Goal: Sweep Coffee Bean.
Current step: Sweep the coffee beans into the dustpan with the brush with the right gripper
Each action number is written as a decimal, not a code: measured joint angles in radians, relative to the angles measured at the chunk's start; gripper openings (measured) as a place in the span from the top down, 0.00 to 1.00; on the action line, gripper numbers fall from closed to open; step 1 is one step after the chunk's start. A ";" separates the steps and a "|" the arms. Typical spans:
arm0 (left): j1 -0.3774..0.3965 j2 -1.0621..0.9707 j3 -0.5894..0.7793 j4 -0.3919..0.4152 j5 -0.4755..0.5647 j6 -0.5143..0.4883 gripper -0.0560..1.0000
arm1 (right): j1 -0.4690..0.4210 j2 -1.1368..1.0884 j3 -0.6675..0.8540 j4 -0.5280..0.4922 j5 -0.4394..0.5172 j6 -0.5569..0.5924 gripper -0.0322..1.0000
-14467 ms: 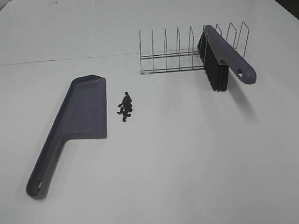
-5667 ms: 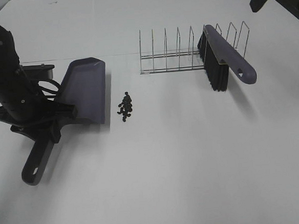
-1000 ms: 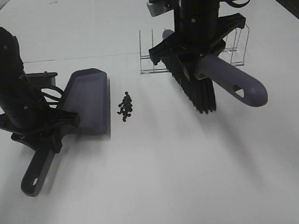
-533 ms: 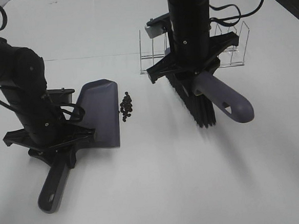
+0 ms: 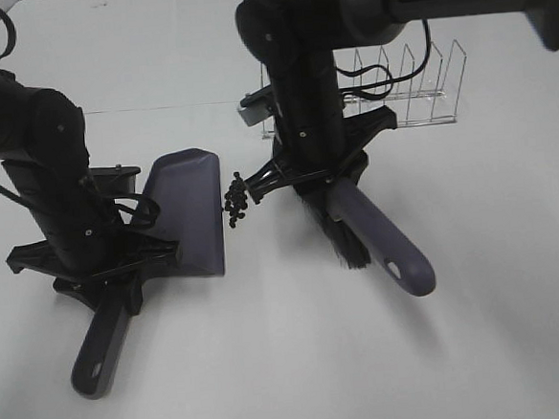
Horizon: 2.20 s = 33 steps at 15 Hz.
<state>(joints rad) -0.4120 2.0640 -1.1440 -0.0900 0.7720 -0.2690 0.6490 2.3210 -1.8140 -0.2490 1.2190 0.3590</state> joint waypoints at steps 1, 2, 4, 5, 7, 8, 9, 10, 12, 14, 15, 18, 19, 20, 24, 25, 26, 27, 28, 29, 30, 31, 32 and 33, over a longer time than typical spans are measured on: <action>0.000 0.000 0.000 0.000 0.000 0.000 0.62 | 0.012 0.024 -0.031 0.000 0.002 -0.005 0.67; 0.000 0.000 0.000 0.000 0.000 0.000 0.62 | 0.033 0.063 -0.085 0.005 0.005 -0.019 0.67; 0.000 0.000 0.000 0.000 0.000 0.000 0.62 | 0.096 0.152 -0.231 0.078 0.014 -0.079 0.67; 0.000 0.000 0.000 0.000 0.000 -0.002 0.62 | 0.121 0.171 -0.269 0.105 0.014 -0.091 0.67; 0.000 0.000 0.000 0.000 0.000 -0.003 0.62 | 0.161 0.184 -0.313 0.138 0.014 -0.116 0.67; 0.000 0.000 0.000 0.000 0.000 -0.003 0.62 | 0.176 0.184 -0.328 0.150 0.015 -0.121 0.67; 0.000 0.000 0.000 0.000 0.000 -0.003 0.62 | 0.180 0.183 -0.334 0.151 0.017 -0.125 0.67; 0.000 0.000 0.000 0.000 0.000 -0.003 0.62 | 0.180 0.182 -0.334 0.155 0.017 -0.126 0.67; 0.000 0.000 -0.002 -0.001 0.002 -0.003 0.62 | 0.178 0.153 -0.333 0.126 0.025 -0.125 0.68; 0.000 0.000 -0.002 -0.001 0.004 -0.003 0.62 | 0.177 0.081 -0.334 0.073 0.015 -0.113 0.68; 0.000 0.000 -0.002 -0.001 0.004 -0.003 0.62 | 0.177 0.046 -0.334 0.044 0.016 -0.112 0.68; 0.000 0.000 -0.002 -0.001 0.004 -0.003 0.62 | 0.177 -0.051 -0.334 -0.053 0.016 -0.112 0.68; 0.000 0.000 -0.002 -0.001 0.004 -0.004 0.62 | 0.175 -0.072 -0.334 -0.076 0.017 -0.113 0.68; 0.000 0.000 -0.002 0.000 0.004 -0.004 0.62 | 0.168 -0.092 -0.334 -0.085 0.017 -0.117 0.68; 0.000 0.000 -0.002 0.000 0.004 -0.004 0.62 | 0.054 -0.142 -0.302 -0.076 0.015 -0.140 0.68; 0.000 0.000 -0.002 0.000 0.004 -0.004 0.62 | 0.012 -0.162 -0.265 -0.066 0.014 -0.142 0.68; 0.000 0.000 -0.002 0.000 0.004 -0.004 0.62 | -0.026 -0.178 -0.226 -0.052 0.015 -0.144 0.68; 0.000 0.000 -0.002 0.000 0.004 -0.004 0.62 | -0.092 -0.195 -0.138 0.009 0.014 -0.149 0.68; 0.000 0.000 -0.002 0.001 0.004 -0.004 0.62 | -0.103 -0.193 -0.090 0.039 0.016 -0.149 0.68; 0.000 0.000 -0.002 0.005 0.006 -0.006 0.62 | -0.100 -0.181 -0.061 0.061 0.018 -0.145 0.68; 0.000 0.000 -0.002 0.009 0.006 -0.010 0.62 | -0.095 -0.168 -0.055 0.073 0.018 -0.137 0.68; 0.000 0.001 -0.002 0.022 0.011 -0.023 0.62 | -0.084 -0.140 -0.052 0.080 0.016 -0.121 0.68; -0.002 0.001 -0.004 0.040 0.020 -0.043 0.62 | -0.072 -0.107 -0.053 0.083 0.015 -0.104 0.68; -0.002 0.001 -0.004 0.063 0.028 -0.058 0.62 | -0.064 -0.071 -0.057 0.088 0.013 -0.102 0.68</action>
<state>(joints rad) -0.4140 2.0650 -1.1480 -0.0270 0.8000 -0.3270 0.5850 2.2500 -1.8710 -0.1610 1.2320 0.2570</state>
